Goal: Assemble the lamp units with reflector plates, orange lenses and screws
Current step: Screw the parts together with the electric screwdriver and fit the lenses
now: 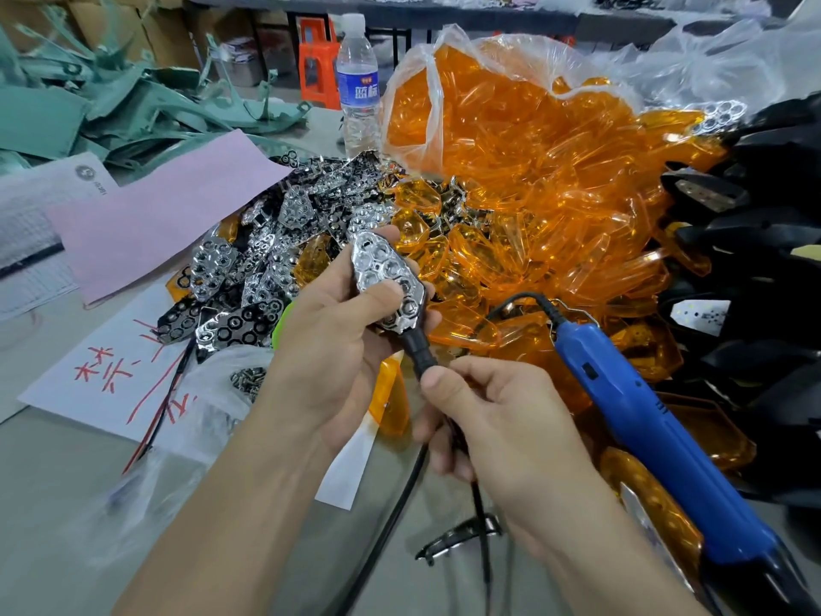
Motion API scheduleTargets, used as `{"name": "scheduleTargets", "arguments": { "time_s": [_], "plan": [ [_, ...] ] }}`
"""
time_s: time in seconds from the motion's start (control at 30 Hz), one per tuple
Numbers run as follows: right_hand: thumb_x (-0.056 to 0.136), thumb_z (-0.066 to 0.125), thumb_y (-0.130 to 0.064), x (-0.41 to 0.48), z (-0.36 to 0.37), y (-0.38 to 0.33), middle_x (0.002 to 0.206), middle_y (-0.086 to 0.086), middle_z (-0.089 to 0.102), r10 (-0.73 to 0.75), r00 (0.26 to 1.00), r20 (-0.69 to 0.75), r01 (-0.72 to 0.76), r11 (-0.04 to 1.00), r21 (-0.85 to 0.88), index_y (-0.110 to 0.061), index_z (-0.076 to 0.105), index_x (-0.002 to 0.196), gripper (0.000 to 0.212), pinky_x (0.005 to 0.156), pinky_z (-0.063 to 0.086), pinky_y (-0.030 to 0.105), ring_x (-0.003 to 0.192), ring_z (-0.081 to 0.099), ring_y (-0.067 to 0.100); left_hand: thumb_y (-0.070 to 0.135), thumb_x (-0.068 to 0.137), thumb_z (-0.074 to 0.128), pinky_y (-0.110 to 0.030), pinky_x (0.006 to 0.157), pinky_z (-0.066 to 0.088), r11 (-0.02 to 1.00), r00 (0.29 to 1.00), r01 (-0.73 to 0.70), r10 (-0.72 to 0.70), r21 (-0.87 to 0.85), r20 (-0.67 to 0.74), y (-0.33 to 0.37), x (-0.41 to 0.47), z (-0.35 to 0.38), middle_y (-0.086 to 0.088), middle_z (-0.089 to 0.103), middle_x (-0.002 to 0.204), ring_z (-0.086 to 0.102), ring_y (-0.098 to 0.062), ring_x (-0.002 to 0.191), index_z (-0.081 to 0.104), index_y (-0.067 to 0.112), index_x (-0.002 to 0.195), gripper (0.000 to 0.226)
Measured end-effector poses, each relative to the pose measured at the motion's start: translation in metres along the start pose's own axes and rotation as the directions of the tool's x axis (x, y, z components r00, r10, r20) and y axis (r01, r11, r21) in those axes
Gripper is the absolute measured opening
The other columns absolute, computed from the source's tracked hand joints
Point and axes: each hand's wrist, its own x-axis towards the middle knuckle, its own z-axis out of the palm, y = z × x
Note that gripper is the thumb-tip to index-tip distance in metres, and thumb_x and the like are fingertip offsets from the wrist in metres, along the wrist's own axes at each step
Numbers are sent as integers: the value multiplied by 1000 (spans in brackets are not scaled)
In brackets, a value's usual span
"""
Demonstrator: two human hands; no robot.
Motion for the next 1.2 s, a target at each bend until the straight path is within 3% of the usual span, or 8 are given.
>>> {"name": "scheduleTargets", "arguments": {
  "time_s": [0.13,0.2,0.37,0.6,0.77,0.97,1.1,1.2],
  "plan": [
    [94,61,-37,-4,3,0,59,1,67,-175,978,-116,143,959,-245,-26,69,82,18,49,43,28,46,49,5,-6,102,46,-34,70,59,999,1000,27,-27,-31,-14,-2,-1,5,-10,67,97,71,-23,84,61,6,131,35],
    [95,60,-35,-5,7,-1,55,2,62,-138,983,-122,115,977,-181,-20,68,80,23,46,39,28,45,45,8,-5,103,45,-33,70,60,999,999,28,-29,-34,-18,-2,-2,6,-9,68,95,71,-23,84,61,7,130,34],
    [101,59,-19,-3,7,-8,55,9,48,89,995,53,-102,937,333,8,59,81,34,43,21,22,42,29,11,-2,104,45,-32,70,60,998,999,42,-43,-42,-23,-1,-2,7,-8,68,96,72,-22,84,62,8,130,32],
    [101,61,-27,-3,10,-3,53,4,53,-5,998,-57,10,997,80,-21,65,64,37,48,31,26,43,36,10,-1,106,43,-31,70,61,998,998,58,-58,3,-18,-5,-3,9,-7,70,89,72,-23,83,62,8,126,29],
    [102,60,-20,-4,7,-6,55,9,52,108,994,13,-107,948,300,-5,61,82,24,41,29,18,40,35,9,0,106,44,-32,71,61,997,997,78,-78,8,-27,-8,-3,9,-7,70,93,72,-22,83,62,7,130,31],
    [103,57,-19,-1,4,-7,63,9,62,128,983,128,-152,970,192,-14,64,85,19,40,30,20,44,44,12,1,105,47,-32,74,61,995,998,68,-67,75,-20,-11,-4,10,-7,74,100,73,-23,87,65,15,131,35],
    [102,56,-12,1,4,-5,67,13,65,116,987,109,-139,961,241,-1,63,104,13,42,36,22,49,53,17,-5,103,47,-41,82,62,996,999,47,-49,74,24,-9,-5,10,-11,75,106,74,-28,95,57,29,141,52],
    [101,58,-8,2,5,-5,76,16,67,103,990,95,-125,957,263,-8,65,111,12,43,37,24,55,56,19,-5,102,45,-43,90,59,989,996,35,-47,145,82,-5,-4,5,-9,74,110,72,-28,106,61,25,137,48]
  ]
}}
